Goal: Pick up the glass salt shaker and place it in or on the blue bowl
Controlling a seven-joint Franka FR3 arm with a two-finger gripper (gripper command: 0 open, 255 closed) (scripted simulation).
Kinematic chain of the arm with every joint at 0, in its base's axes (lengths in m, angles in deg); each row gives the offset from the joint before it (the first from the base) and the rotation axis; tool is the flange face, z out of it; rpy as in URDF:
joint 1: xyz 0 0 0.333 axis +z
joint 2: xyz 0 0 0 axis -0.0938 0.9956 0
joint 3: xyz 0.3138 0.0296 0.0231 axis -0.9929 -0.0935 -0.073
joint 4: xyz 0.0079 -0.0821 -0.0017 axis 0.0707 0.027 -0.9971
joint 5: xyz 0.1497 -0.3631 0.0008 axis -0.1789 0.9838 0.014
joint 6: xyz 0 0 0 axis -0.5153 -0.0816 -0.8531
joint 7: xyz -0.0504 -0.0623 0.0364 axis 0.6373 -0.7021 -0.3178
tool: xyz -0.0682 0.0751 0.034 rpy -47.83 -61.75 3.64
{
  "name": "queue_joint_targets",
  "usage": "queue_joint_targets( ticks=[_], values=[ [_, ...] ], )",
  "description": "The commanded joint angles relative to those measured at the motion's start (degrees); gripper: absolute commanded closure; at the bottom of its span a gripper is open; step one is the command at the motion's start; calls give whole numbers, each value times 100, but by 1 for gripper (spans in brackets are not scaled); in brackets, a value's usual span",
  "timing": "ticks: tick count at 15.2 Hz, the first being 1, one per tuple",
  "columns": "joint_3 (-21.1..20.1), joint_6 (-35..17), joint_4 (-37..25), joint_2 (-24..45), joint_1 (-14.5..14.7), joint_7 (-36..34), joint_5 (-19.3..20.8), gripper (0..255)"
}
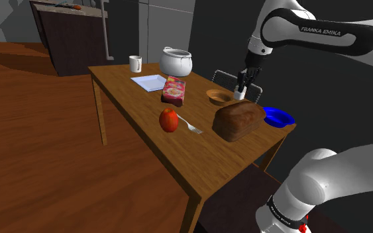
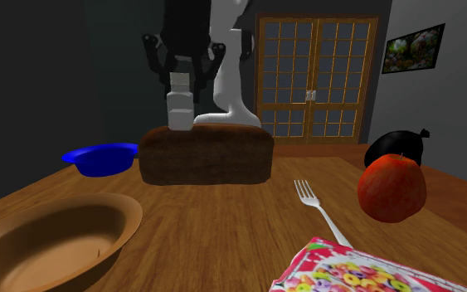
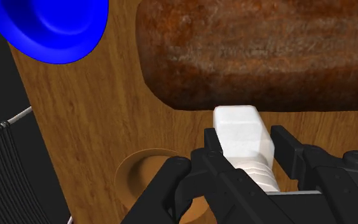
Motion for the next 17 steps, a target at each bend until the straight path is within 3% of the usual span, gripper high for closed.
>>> queue_joint_targets(
  ticks=[1,9,17],
  values=[
    [224,28,93,-156,-92,281,114,255],
    [1081,185,263,-656,-454,1322,605,255],
    [2024,269,31,-758,-752,2415,1106,255]
  ],
)
